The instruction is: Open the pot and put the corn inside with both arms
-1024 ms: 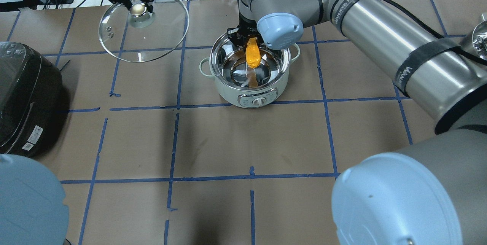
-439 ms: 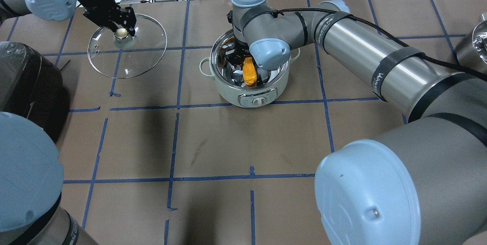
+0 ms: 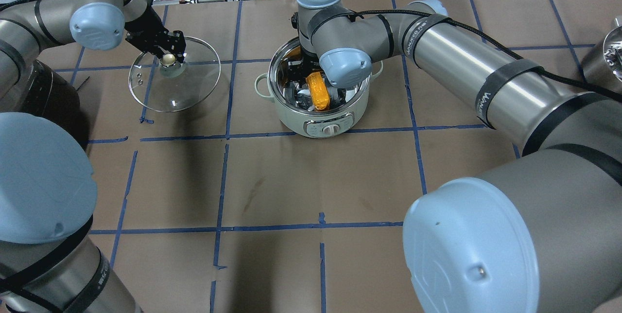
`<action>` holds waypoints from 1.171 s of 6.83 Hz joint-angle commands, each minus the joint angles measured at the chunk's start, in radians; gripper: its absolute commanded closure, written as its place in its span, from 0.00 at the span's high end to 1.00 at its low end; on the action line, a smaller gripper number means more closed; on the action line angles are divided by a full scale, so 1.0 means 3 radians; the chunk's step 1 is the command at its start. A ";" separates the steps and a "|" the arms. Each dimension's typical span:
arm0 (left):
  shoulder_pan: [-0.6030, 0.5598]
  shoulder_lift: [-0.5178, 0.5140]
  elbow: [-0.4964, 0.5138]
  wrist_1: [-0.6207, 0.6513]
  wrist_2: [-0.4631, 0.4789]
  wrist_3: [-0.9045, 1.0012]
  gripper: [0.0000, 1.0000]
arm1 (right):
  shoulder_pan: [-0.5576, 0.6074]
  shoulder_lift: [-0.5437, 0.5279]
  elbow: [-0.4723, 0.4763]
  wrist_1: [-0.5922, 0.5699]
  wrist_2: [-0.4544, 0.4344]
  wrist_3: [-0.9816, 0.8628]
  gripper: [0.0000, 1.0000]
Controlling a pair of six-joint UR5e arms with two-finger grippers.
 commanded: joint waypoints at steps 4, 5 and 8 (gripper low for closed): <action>-0.0022 0.0220 -0.0410 0.0275 0.0029 -0.0070 1.00 | -0.0535 -0.1608 0.0054 0.1865 -0.0066 -0.0001 1.00; -0.0027 0.0545 -0.0409 -0.0202 0.0034 -0.0156 1.00 | -0.0755 -0.1819 0.0120 0.2218 -0.0061 -0.0006 1.00; -0.0211 0.1466 -0.0343 -0.1353 0.0386 -0.0290 1.00 | -0.0829 -0.2041 0.0565 0.1824 -0.0046 0.0030 0.99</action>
